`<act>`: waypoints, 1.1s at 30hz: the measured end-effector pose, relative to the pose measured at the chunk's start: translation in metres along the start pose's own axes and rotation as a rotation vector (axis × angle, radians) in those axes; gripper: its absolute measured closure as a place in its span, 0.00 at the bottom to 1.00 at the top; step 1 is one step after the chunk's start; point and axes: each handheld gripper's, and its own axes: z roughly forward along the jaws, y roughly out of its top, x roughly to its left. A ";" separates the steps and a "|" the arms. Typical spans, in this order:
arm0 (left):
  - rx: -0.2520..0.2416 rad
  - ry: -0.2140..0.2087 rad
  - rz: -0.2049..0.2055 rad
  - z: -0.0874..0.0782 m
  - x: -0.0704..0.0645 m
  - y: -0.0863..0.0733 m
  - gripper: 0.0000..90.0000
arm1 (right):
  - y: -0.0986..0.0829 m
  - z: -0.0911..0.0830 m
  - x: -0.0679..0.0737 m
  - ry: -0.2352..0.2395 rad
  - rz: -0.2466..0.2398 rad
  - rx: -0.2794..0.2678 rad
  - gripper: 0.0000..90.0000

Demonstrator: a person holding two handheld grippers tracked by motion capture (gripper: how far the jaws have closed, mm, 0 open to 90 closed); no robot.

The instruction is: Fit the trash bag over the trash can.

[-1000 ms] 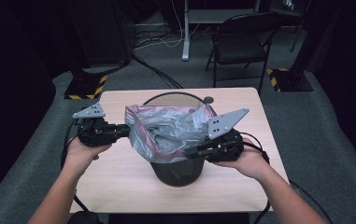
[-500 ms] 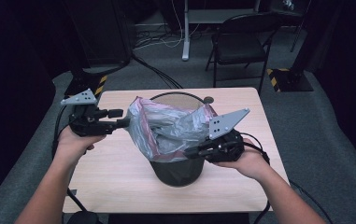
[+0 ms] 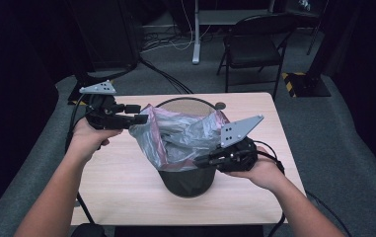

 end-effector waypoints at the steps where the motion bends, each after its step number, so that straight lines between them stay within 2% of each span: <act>1: 0.004 -0.007 -0.005 0.001 0.001 0.000 0.56 | 0.000 0.000 0.000 0.001 0.002 -0.002 0.97; 2: 0.008 -0.010 -0.006 0.001 0.002 -0.001 0.62 | 0.000 0.000 0.000 0.001 0.002 -0.003 0.97; 4: 0.018 -0.007 -0.013 0.003 0.003 -0.001 0.65 | 0.000 0.000 0.000 0.000 0.002 -0.004 0.97; 6: 0.032 -0.014 -0.015 0.006 0.004 -0.003 0.74 | 0.000 0.000 0.000 0.000 0.002 -0.004 0.97; 8: 0.049 -0.011 -0.021 0.009 0.004 -0.004 0.77 | 0.000 0.000 0.000 0.000 0.002 -0.004 0.97; 13: 0.068 -0.001 0.002 0.013 0.002 -0.008 0.94 | 0.001 0.000 0.000 -0.005 0.005 -0.008 0.97; 17: 0.042 0.021 0.027 0.004 -0.003 -0.010 0.98 | 0.001 0.001 0.002 -0.014 -0.003 -0.003 0.97; 19: 0.025 0.029 0.038 -0.005 -0.006 -0.015 0.99 | 0.000 0.001 0.004 -0.012 -0.009 0.003 0.97; 22: 0.033 0.030 0.039 -0.014 -0.006 -0.028 0.99 | -0.003 0.002 0.008 -0.011 -0.016 0.019 0.97; 27: 0.034 0.005 -0.017 -0.012 0.003 -0.055 1.00 | -0.017 0.009 0.010 -0.037 -0.008 0.073 0.98; 30: 0.045 -0.007 -0.052 -0.004 0.009 -0.068 1.00 | -0.024 0.011 0.007 -0.054 0.012 0.083 0.98; 33: 0.027 -0.033 -0.085 0.002 0.015 -0.076 1.00 | -0.029 0.010 0.005 -0.083 0.016 0.092 0.99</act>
